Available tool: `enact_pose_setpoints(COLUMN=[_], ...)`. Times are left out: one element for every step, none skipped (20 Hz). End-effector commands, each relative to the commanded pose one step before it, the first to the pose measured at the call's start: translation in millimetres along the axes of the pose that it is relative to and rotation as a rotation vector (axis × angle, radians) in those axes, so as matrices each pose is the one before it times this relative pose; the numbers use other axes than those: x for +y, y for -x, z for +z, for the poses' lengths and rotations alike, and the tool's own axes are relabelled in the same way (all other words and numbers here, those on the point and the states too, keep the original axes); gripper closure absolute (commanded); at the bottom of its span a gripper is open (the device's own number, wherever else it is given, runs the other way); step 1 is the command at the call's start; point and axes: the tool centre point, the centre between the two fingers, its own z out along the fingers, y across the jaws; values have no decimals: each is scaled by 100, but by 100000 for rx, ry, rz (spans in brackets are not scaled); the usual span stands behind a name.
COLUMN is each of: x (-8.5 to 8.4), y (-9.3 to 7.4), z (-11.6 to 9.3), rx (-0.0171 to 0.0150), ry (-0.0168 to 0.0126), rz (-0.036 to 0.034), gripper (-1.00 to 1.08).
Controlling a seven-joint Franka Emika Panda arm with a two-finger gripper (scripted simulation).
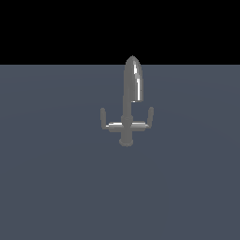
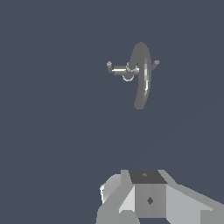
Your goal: Turn on the faucet by rotating a designated handle.
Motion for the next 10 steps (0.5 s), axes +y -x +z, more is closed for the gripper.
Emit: enact_pose_setpoints(x=[1,13,25,55,72,92,114,135,154,175], y=[0,-17,-47,-83,-114,-146,-179,-211,-243,-276], z=[0,5,12,23,31,40,50,59,68,77], rx=[0,-24,-63,-115,-157,-202,-248,-292,-336,-381], ry=[0,-58,-154,-279,-382,-491,-603,-712,-818,-928], rz=[0,28,75,136,186,238,292,345,396,448], gripper=[108,108,108,108,108,108,108,108,108,108])
